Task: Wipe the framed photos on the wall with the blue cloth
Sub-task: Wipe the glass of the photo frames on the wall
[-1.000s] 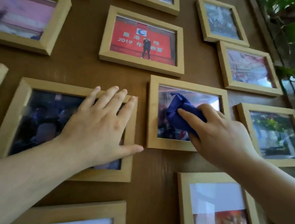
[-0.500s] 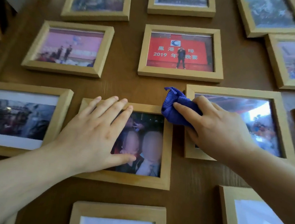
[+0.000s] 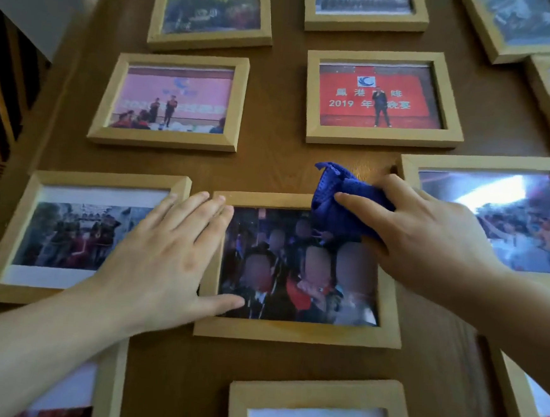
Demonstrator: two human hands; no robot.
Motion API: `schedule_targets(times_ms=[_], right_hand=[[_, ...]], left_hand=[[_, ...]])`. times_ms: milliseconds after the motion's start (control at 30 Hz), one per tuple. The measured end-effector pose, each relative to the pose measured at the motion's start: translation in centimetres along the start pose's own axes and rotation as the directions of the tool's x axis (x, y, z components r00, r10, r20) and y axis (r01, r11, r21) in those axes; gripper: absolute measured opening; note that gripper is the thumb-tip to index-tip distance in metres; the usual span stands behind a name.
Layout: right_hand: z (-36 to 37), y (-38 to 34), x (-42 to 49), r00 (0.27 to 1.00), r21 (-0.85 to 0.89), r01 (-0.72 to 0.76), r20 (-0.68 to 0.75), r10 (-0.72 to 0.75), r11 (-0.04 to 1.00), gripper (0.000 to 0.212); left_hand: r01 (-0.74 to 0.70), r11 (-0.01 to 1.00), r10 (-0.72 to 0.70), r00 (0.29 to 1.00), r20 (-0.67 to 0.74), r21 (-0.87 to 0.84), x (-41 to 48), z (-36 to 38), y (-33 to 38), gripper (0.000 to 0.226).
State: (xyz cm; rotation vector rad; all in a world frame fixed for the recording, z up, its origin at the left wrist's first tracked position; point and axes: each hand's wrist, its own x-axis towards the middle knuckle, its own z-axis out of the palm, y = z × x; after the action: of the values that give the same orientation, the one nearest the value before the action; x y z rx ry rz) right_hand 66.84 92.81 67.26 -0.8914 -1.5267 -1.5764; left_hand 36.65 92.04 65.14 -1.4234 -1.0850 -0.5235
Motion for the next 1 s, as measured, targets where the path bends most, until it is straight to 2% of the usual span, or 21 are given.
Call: schedule_targets(times_ms=[133, 233, 367, 500, 633, 867, 1000], right_hand=[[0.0, -4.7, 2.4, 0.999, 0.019, -0.046, 0.017, 0.046, 0.999, 0.055], [0.3, -8.0, 3.7, 0.998, 0.006, -0.063, -0.025, 0.063, 0.998, 0.050], [0.8, -11.2, 4.5, 0.995, 0.013, -0.094, 0.040, 0.093, 0.995, 0.051], [0.9, -12.3, 5.0, 0.989, -0.040, -0.100, 0.105, 0.104, 0.994, 0.062], [1.4, -13.4, 5.3, 0.988, -0.021, -0.077, 0.132, 0.080, 0.997, 0.052], [1.2, -11.0, 3.8, 0.984, -0.099, -0.044, 0.170, 0.060, 0.994, 0.050], [0.5, -6.8, 1.1, 0.960, -0.198, -0.110, 0.233, 0.156, 0.974, 0.050]], left_hand=[[0.011, 0.999, -0.012, 1.000, -0.014, -0.049, -0.6, 1.4, -2.9, 0.109], [-0.022, 0.997, 0.019, 0.999, -0.039, -0.075, -1.3, 2.1, -4.3, 0.110], [-0.098, 0.988, 0.090, 0.993, -0.069, -0.123, -2.3, 3.2, -4.6, 0.109], [-0.121, 0.977, 0.116, 0.992, -0.042, -0.176, -2.9, 4.4, -3.4, 0.106], [-0.095, 0.973, 0.088, 0.995, -0.042, -0.211, -2.9, 4.9, -2.2, 0.103], [-0.081, 0.972, 0.073, 0.996, -0.046, -0.219, -2.4, 5.0, -1.1, 0.102], [-0.075, 0.973, 0.067, 0.997, -0.045, -0.218, -2.5, 5.3, -1.0, 0.105]])
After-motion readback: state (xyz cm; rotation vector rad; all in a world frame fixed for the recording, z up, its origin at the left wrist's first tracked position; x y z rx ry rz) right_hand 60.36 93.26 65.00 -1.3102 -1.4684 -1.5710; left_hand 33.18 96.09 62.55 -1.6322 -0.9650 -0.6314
